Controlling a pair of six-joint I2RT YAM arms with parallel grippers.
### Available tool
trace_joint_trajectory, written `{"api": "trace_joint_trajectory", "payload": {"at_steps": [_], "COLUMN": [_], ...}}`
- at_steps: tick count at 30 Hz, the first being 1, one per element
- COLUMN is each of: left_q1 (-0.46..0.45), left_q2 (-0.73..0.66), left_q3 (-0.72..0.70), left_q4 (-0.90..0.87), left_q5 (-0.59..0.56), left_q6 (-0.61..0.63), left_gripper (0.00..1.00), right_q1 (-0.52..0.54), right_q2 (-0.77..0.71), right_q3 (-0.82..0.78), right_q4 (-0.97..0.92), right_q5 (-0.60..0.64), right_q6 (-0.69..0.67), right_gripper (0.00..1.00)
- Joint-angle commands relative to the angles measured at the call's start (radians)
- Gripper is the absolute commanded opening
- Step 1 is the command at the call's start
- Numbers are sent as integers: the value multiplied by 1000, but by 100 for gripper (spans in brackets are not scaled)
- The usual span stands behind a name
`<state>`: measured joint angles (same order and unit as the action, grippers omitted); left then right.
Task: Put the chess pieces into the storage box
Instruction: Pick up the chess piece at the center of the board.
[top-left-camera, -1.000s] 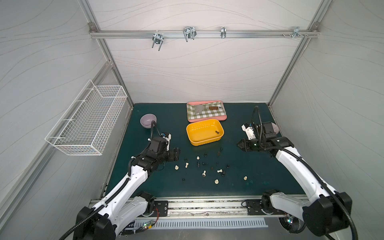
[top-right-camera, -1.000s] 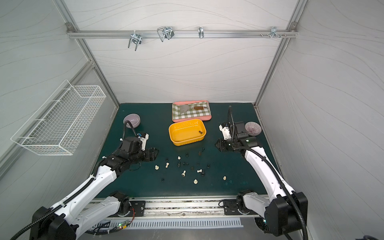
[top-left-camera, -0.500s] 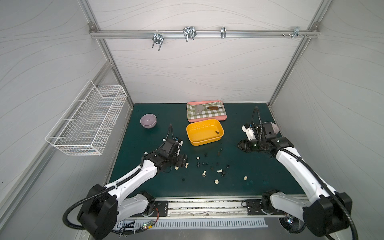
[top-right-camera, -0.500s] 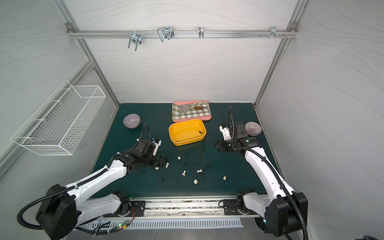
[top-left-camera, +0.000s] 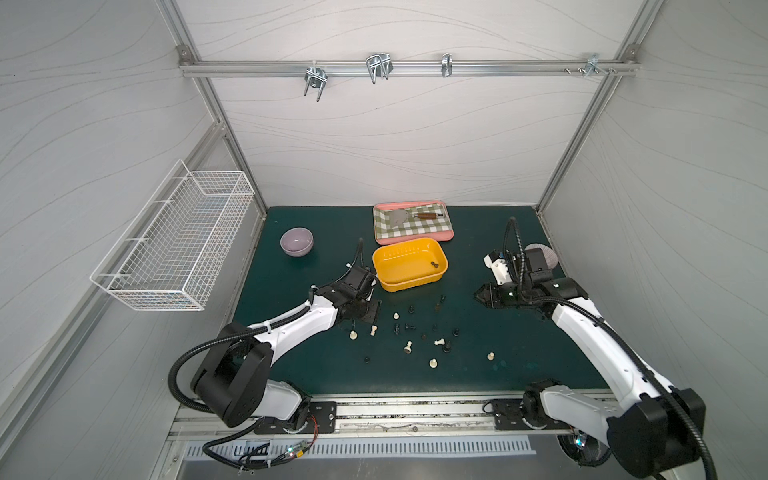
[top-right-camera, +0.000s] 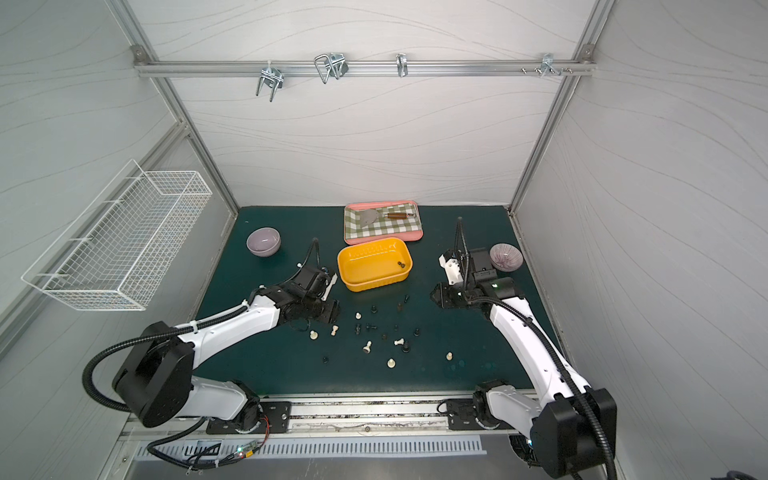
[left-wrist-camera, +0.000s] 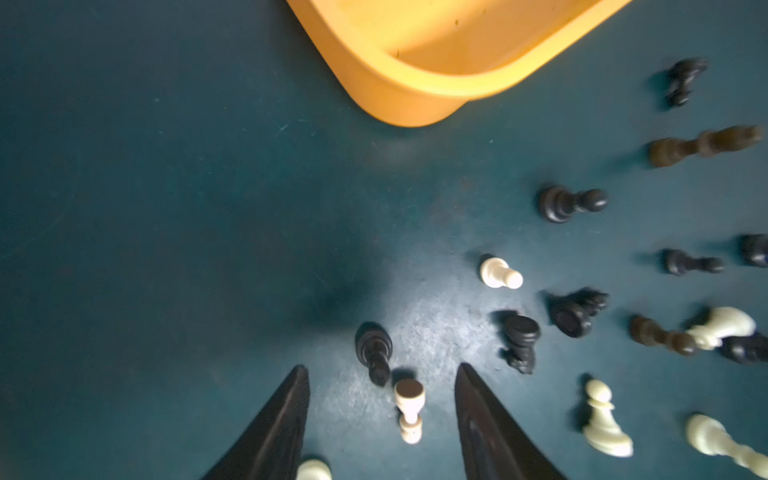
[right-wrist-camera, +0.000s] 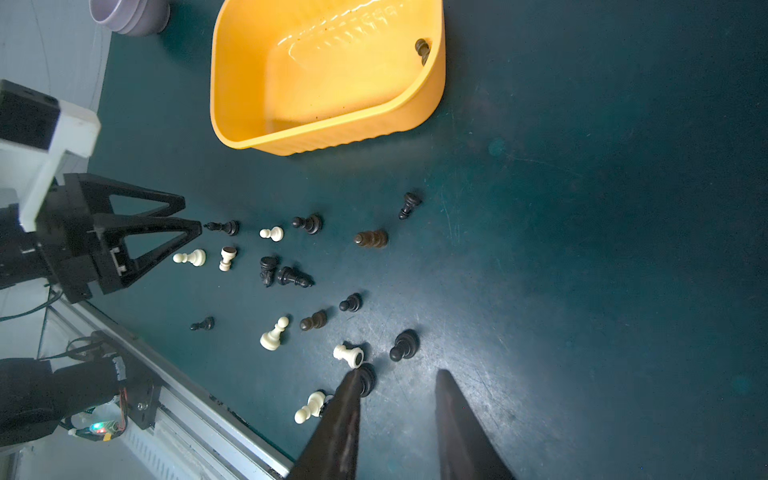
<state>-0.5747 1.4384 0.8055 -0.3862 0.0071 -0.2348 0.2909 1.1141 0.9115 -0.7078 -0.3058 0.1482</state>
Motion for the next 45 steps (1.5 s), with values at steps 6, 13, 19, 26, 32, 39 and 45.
{"api": "trace_joint_trajectory", "payload": {"at_steps": [6, 13, 19, 26, 32, 39, 45], "left_q1": [-63, -74, -74, -74, -73, -73, -74], "left_q2": [94, 105, 98, 116, 119, 128, 120], "left_q3": [83, 85, 64, 73, 70, 83, 163], "left_q4": [-27, -63, -66, -72, -83, -87, -123], "left_q5": [-92, -153, -165, -143, -142, -113, -107], "left_q6": [-57, -96, -88, -75, -72, -65, -28], "left_gripper": [36, 27, 26, 18, 19, 8, 2], "right_q1": [29, 31, 30, 31, 31, 31, 31], "right_q2": [18, 20, 26, 27, 32, 32, 20], "right_q3": [3, 1, 4, 3, 3, 7, 4], "right_q4": [-3, -12, -25, -37, -39, -43, -46], "right_q5": [-15, -9, -3, 6, 10, 10, 8], "right_q6": [-14, -9, -10, -5, -3, 0, 10], "right_gripper": [33, 33, 33, 33, 33, 33, 33]}}
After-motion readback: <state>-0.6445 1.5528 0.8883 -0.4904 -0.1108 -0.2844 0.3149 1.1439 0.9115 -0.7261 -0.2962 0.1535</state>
